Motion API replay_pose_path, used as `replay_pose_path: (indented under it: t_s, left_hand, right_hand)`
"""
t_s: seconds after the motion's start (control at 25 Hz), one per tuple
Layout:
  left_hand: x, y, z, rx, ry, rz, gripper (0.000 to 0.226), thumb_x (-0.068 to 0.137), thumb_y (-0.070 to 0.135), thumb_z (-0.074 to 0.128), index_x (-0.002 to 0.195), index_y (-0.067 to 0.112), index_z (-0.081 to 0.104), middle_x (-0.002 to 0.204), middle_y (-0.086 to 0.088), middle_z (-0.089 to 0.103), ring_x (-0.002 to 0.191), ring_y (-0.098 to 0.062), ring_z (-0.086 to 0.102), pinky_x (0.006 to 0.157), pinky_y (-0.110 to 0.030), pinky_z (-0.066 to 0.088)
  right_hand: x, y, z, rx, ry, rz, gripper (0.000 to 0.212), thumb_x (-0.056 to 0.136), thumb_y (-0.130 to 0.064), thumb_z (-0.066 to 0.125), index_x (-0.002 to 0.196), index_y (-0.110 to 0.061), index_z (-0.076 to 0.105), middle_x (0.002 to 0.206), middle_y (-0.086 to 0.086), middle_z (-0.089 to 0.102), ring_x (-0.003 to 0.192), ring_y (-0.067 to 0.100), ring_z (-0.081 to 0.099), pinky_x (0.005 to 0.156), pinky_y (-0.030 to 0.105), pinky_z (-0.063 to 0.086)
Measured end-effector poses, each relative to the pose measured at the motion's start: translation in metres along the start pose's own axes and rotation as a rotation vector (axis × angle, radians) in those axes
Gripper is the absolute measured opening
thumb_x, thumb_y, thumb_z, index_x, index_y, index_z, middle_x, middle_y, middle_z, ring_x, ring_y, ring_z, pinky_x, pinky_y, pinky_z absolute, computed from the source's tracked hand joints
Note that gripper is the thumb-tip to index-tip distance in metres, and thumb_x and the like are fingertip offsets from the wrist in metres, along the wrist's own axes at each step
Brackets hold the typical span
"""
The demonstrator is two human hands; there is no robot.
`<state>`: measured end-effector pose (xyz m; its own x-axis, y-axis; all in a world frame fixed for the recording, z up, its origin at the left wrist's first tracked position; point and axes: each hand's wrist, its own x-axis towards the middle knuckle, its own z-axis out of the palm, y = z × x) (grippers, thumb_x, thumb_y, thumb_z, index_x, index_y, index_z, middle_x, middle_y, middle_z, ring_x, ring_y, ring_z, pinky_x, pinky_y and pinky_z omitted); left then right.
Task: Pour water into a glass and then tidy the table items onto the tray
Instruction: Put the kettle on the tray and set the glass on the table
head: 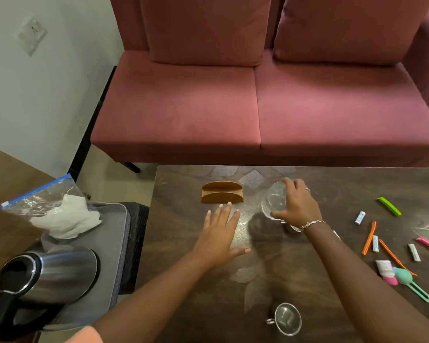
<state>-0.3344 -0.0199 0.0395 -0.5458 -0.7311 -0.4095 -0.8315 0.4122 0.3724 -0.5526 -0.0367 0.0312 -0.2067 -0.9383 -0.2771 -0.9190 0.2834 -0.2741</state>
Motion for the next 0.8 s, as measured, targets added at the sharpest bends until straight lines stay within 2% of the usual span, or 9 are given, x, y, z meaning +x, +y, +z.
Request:
replay_pose_path:
  t_s: [0.12,0.24,0.48,0.8]
  left_hand:
    - [0.021,-0.001,-0.002,0.219,0.006,0.065,0.087,0.087,0.054,0.046,0.147,0.015,-0.004,0.156,-0.012,-0.011,0.144,-0.026,-0.014,0.116,-0.043,-0.009]
    - [0.037,-0.003,-0.002,0.300,0.009,0.086,0.088,0.088,0.052,0.046,0.147,0.012,-0.006,0.156,-0.014,-0.011,0.144,-0.027,-0.014,0.115,-0.042,-0.010]
    - [0.053,-0.008,-0.001,0.333,0.005,0.047,0.085,0.090,0.054,0.041,0.147,0.011,-0.006,0.156,-0.016,-0.011,0.144,-0.029,-0.013,0.117,-0.042,-0.008]
    - [0.052,-0.027,-0.009,0.358,-0.004,-0.006,0.081,0.091,0.053,0.038,0.147,0.012,-0.005,0.156,-0.016,-0.012,0.144,-0.028,-0.015,0.117,-0.042,-0.008]
  right_hand:
    - [0.031,0.021,0.012,0.003,-0.019,0.057,0.087,0.059,-0.033,0.081,0.129,-0.011,0.035,0.124,0.015,0.039,0.112,0.036,0.047,0.080,0.043,0.050]
    - [0.055,0.036,0.025,-0.017,-0.043,0.075,0.087,0.059,-0.032,0.081,0.129,-0.009,0.035,0.124,0.017,0.038,0.114,0.037,0.045,0.084,0.045,0.050]
    - [0.091,0.050,0.046,0.021,-0.111,0.123,0.084,0.062,-0.024,0.081,0.128,-0.005,0.033,0.127,0.021,0.035,0.120,0.040,0.040,0.092,0.046,0.045]
    - [0.097,0.063,0.066,0.030,-0.131,0.173,0.083,0.061,-0.021,0.083,0.124,-0.003,0.033,0.127,0.021,0.034,0.119,0.040,0.041,0.091,0.045,0.046]
